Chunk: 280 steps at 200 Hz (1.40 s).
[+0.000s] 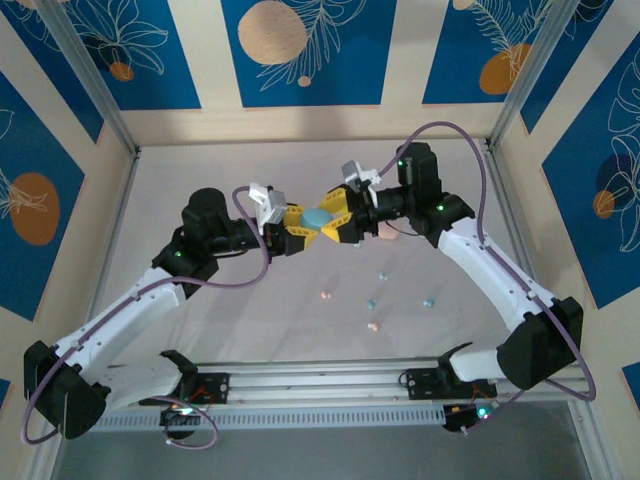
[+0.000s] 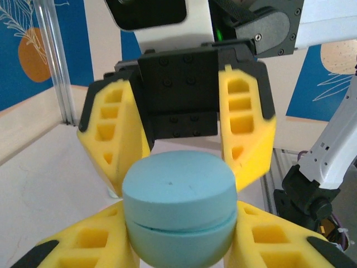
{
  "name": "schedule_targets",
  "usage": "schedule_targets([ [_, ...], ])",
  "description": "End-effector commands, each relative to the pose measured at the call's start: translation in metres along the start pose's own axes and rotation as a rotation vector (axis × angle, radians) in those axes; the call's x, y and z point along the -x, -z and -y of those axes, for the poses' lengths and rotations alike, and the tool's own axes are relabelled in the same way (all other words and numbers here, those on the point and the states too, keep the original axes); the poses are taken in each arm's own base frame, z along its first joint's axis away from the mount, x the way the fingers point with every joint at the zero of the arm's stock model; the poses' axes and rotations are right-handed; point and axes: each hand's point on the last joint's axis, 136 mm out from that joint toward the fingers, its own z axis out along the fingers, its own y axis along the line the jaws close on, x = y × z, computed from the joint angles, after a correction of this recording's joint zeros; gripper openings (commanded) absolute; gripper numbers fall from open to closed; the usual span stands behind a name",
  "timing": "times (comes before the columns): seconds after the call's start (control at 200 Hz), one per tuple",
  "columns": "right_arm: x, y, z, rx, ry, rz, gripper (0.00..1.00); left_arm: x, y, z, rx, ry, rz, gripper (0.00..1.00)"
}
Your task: Insert wireless bluetooth earbuds into charging case
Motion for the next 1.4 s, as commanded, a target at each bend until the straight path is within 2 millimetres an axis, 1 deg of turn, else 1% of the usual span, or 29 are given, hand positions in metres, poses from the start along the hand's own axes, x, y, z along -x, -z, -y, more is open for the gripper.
schedule_targets([
  [0.0, 0.004, 0.005, 0.009, -0.02, -0.145, -0.01, 0.57, 0.009, 0.002, 0.016, -0.059, -0.07, 0.039, 0.22],
  [0.175, 0.005, 0.005, 0.013, -0.023, -0.201, -0.015, 0.6, 0.011, 0.002, 0.015, -0.052, -0.071, 0.049, 0.22],
  [0.28, 0.009, 0.006, 0.023, -0.088, -0.242, -0.017, 0.63, 0.011, 0.002, 0.014, -0.045, -0.064, 0.065, 0.22],
  [0.365, 0.014, 0.009, 0.03, -0.143, -0.283, -0.014, 0.64, 0.01, 0.002, 0.015, -0.042, -0.055, 0.077, 0.22],
  [0.44, 0.02, 0.011, 0.029, -0.157, -0.297, -0.008, 0.64, 0.009, 0.002, 0.012, -0.026, -0.047, 0.091, 0.22],
  [0.555, 0.03, 0.014, 0.02, -0.15, -0.294, 0.005, 0.66, 0.01, 0.004, 0.006, 0.017, -0.029, 0.129, 0.22],
  [0.61, 0.033, 0.018, 0.021, -0.189, -0.316, 0.011, 0.68, 0.012, 0.004, 0.003, 0.035, -0.018, 0.155, 0.22],
  [0.69, 0.042, 0.031, 0.03, -0.301, -0.368, 0.036, 0.68, 0.012, 0.006, -0.001, 0.059, -0.006, 0.184, 0.22],
  [0.8, 0.054, 0.055, 0.031, -0.405, -0.406, 0.103, 0.69, 0.01, 0.008, -0.004, 0.086, 0.001, 0.198, 0.22],
  [0.855, 0.055, 0.067, 0.033, -0.472, -0.406, 0.137, 0.68, 0.01, 0.008, -0.005, 0.092, 0.0, 0.203, 0.22],
  [0.95, 0.048, 0.087, 0.038, -0.586, -0.403, 0.168, 0.67, 0.012, 0.01, -0.005, 0.097, -0.001, 0.214, 0.22],
  [1.01, 0.038, 0.101, 0.047, -0.673, -0.448, 0.178, 0.63, 0.014, 0.011, -0.005, 0.097, -0.001, 0.227, 0.22],
  [1.04, 0.029, 0.112, 0.056, -0.75, -0.494, 0.181, 0.59, 0.015, 0.011, -0.005, 0.098, 0.002, 0.233, 0.22],
  [1.075, 0.015, 0.127, 0.068, -0.846, -0.566, 0.179, 0.54, 0.015, 0.011, -0.005, 0.098, 0.006, 0.237, 0.22],
  [1.105, -0.001, 0.14, 0.076, -0.922, -0.648, 0.169, 0.5, 0.017, 0.012, -0.005, 0.098, 0.009, 0.243, 0.22],
  [1.135, -0.017, 0.151, 0.082, -0.978, -0.726, 0.158, 0.47, 0.018, 0.012, -0.004, 0.095, 0.01, 0.248, 0.22],
  [1.14, -0.022, 0.153, 0.084, -0.989, -0.75, 0.151, 0.47, 0.018, 0.012, -0.004, 0.095, 0.01, 0.248, 0.22],
  [1.156, -0.026, 0.157, 0.084, -0.997, -0.772, 0.148, 0.47, 0.018, 0.012, -0.004, 0.095, 0.01, 0.25, 0.22],
  [1.161, -0.032, 0.159, 0.085, -1.003, -0.797, 0.143, 0.47, 0.018, 0.013, -0.004, 0.095, 0.009, 0.25, 0.22],
  [1.171, -0.036, 0.161, 0.086, -1.006, -0.819, 0.138, 0.46, 0.019, 0.013, -0.004, 0.095, 0.01, 0.251, 0.22],
  [1.211, -0.054, 0.165, 0.088, -1.002, -0.902, 0.119, 0.46, 0.02, 0.013, -0.004, 0.098, 0.01, 0.255, 0.22],
  [1.261, -0.078, 0.165, 0.088, -0.987, -0.995, 0.085, 0.46, 0.022, 0.014, -0.004, 0.1, 0.006, 0.261, 0.22],
  [1.396, -0.144, 0.158, 0.082, -0.985, -1.196, -0.077, 0.37, 0.026, 0.015, -0.004, 0.104, 0.004, 0.269, 0.22],
])
